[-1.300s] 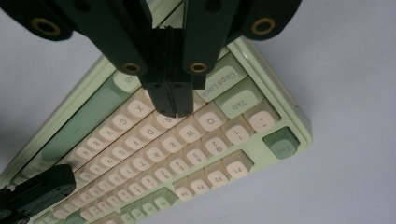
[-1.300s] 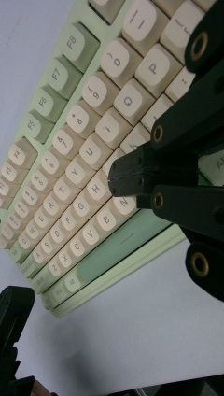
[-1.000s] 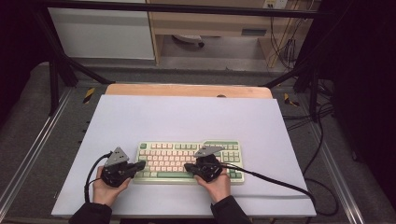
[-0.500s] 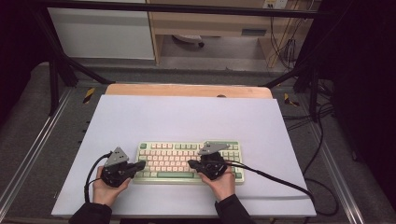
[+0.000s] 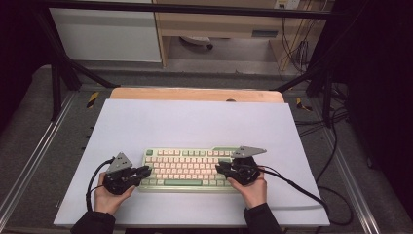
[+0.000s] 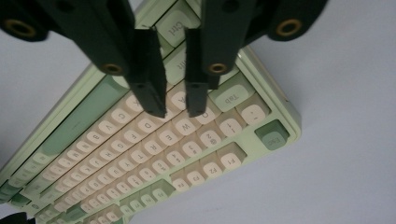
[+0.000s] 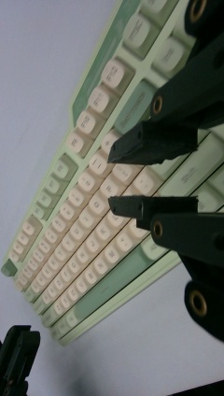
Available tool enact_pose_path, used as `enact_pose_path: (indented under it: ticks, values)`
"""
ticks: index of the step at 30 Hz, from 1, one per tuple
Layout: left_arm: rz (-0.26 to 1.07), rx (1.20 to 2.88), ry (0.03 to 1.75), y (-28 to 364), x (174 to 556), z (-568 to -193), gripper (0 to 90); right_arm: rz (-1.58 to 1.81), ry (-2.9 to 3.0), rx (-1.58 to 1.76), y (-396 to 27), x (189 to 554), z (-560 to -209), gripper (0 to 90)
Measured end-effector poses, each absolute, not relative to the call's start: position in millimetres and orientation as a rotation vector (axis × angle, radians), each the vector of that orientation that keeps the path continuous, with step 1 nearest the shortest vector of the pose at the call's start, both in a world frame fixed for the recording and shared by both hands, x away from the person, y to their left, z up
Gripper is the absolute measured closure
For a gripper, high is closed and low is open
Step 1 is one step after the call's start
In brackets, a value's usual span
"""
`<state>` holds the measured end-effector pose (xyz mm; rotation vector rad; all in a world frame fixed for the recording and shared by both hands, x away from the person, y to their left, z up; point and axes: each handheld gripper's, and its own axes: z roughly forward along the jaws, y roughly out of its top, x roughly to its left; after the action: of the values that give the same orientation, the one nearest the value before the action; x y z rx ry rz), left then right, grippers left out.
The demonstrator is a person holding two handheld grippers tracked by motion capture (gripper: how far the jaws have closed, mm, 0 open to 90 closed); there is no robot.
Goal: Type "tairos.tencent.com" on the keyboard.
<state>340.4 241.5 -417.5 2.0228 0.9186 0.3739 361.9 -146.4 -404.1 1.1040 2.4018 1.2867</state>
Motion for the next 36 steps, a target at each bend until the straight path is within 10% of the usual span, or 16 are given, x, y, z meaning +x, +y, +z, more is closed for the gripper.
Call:
enact_pose_path:
  ticks: [18,36]
  values:
    - [0.379,2.037,0.93,265,340,-423,19.4,1.278,2.344,1.204,-230,351,-420,11.1]
    - [0.339,2.09,0.913,275,340,-437,8.6,1.306,2.331,1.197,-260,334,-442,0.4]
